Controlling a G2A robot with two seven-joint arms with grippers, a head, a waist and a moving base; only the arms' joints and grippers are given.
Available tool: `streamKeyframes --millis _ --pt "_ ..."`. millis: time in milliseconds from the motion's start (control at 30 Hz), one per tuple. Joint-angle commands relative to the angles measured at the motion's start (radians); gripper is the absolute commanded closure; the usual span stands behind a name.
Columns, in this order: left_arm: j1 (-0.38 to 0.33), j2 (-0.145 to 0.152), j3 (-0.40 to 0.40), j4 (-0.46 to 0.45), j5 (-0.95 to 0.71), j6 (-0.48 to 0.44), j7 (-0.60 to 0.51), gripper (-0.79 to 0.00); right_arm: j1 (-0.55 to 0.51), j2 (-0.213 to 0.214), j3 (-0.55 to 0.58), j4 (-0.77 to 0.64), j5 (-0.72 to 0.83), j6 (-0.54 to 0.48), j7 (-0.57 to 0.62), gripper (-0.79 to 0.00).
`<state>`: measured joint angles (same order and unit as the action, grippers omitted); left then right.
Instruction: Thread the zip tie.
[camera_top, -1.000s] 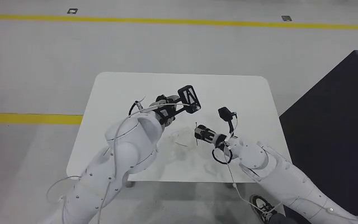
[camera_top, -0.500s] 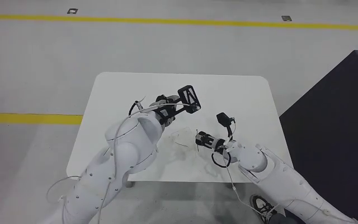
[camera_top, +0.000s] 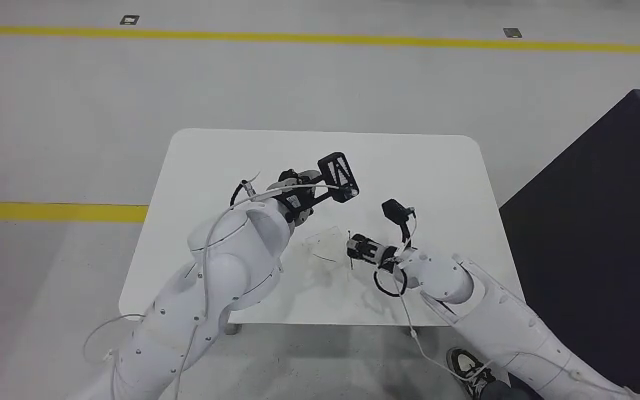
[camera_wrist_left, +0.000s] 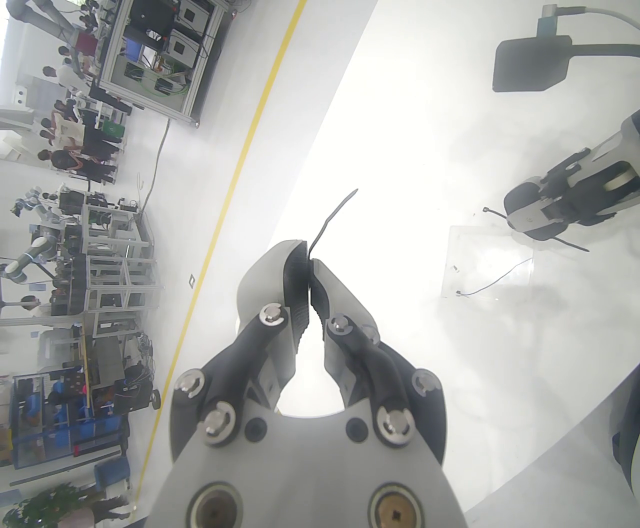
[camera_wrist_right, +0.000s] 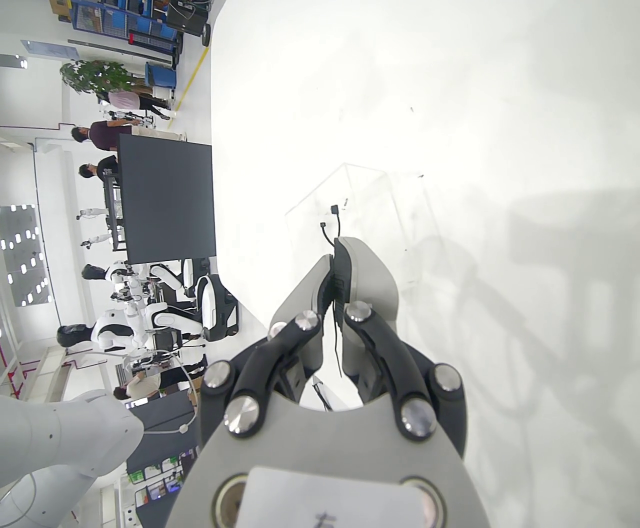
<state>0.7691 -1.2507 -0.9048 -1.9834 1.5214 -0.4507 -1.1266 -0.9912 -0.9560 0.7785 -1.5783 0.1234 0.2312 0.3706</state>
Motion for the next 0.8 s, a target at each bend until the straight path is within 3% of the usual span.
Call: streamKeyframes --millis 0,533,733,767 --pt "0.0 0.0 0.0 0.0 0.0 0.0 0.0 0.0 -0.001 -0.003 0.005 0.001 0.0 -0.002 0.004 -0.151" --pt "0.0 0.0 0.0 0.0 0.0 0.0 0.0 0.0 -0.021 -0.02 0.054 -0.014 -0.043 0.003 0.02 -0.129" --pt "0.0 0.0 0.0 0.0 0.0 0.0 0.0 0.0 -0.06 -0.001 0.126 -0.088 -0.148 -0.042 0.021 -0.172" --pt "0.0 0.0 0.0 0.0 0.0 0.0 0.0 0.0 -0.068 0.006 0.136 -0.111 -0.195 -0.063 0.035 -0.24"
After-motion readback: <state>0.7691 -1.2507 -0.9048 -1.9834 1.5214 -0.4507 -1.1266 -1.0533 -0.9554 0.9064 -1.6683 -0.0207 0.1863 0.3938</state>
